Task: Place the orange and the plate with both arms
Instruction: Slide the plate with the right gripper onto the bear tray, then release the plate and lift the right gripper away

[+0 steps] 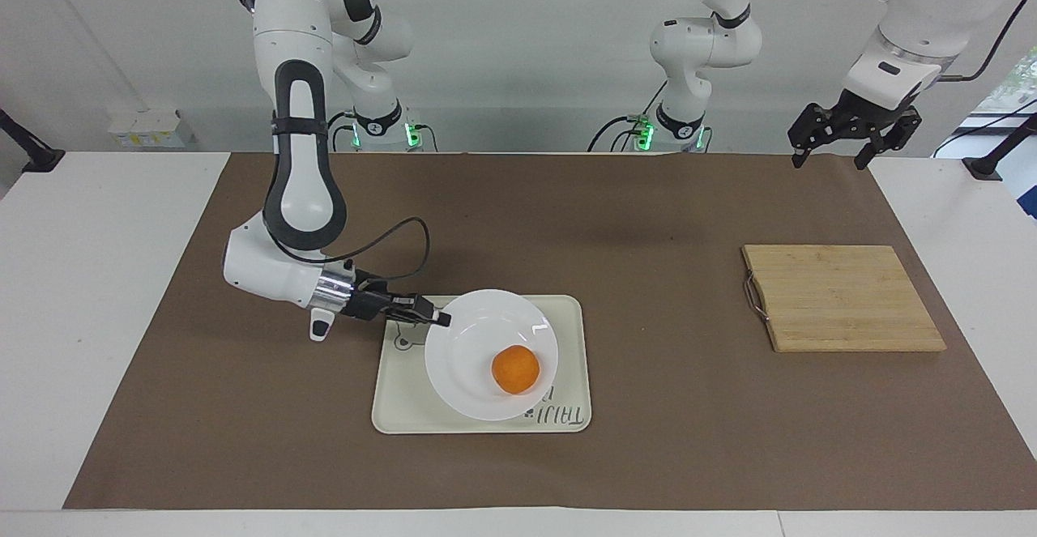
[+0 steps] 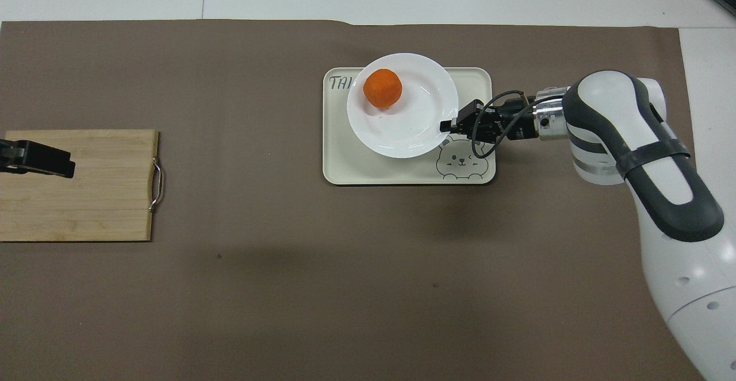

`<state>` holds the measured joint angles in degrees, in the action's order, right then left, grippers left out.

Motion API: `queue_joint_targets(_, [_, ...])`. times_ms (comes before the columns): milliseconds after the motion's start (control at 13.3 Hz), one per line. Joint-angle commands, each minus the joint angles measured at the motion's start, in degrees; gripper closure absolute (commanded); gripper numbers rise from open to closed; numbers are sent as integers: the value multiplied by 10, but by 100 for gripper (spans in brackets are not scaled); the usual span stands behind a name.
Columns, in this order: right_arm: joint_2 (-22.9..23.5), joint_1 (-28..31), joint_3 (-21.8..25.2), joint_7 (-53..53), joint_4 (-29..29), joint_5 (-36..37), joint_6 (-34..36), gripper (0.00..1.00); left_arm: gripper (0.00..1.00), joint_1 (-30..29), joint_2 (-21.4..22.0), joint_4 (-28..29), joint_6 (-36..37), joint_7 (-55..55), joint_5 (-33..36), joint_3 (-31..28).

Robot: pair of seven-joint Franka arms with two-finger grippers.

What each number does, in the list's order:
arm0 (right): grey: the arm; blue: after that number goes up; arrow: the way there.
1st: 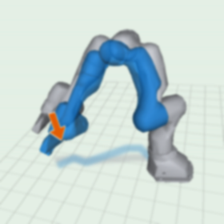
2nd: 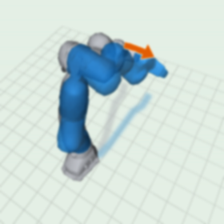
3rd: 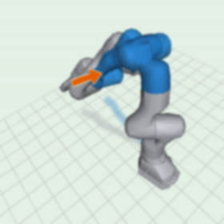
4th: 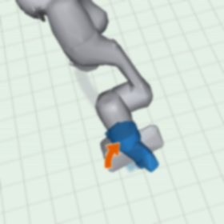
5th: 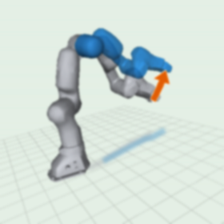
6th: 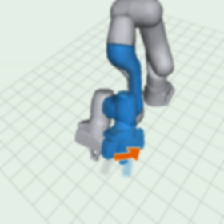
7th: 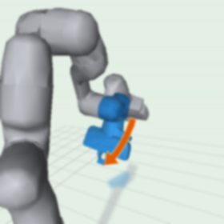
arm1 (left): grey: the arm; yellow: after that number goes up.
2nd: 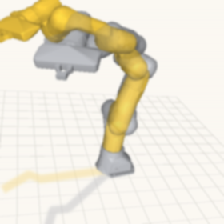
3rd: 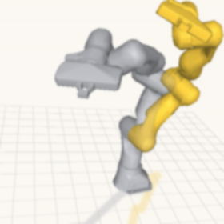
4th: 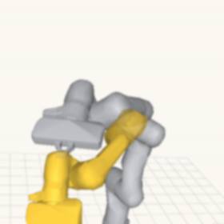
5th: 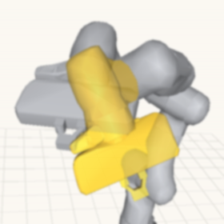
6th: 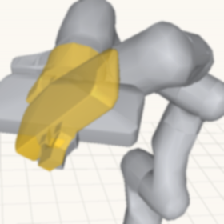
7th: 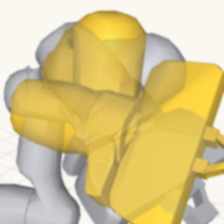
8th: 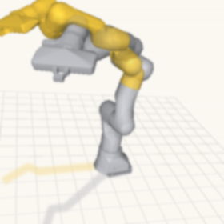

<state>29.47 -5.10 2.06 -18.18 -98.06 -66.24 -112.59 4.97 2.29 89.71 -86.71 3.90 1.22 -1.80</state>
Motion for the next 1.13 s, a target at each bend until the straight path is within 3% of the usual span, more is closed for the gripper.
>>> queue_joint_targets(0, [11,4,-2,-54,-7,1,4,100,0,-5,11,10,-1,0,11,4])
queue_joint_targets(302, [16,6,-2,-107,-40,8,9,100,0,-5,11,10,-1,0,11,4])
queue_joint_targets(829, [17,19,-2,-108,-34,41,9,100,0,-5,11,10,-1,0,10,4])
queue_joint_targets(905, [17,19,-2,-104,-34,39,10,70,0,-5,11,10,-1,0,11,4])
queue_joint_targets(980, [17,20,-2,-103,-33,34,10,1,0,-5,11,10,-1,0,10,4])
queue_joint_targets(1056, [16,22,0,-102,-29,41,5,0,0,-5,11,10,-1,0,11,4])
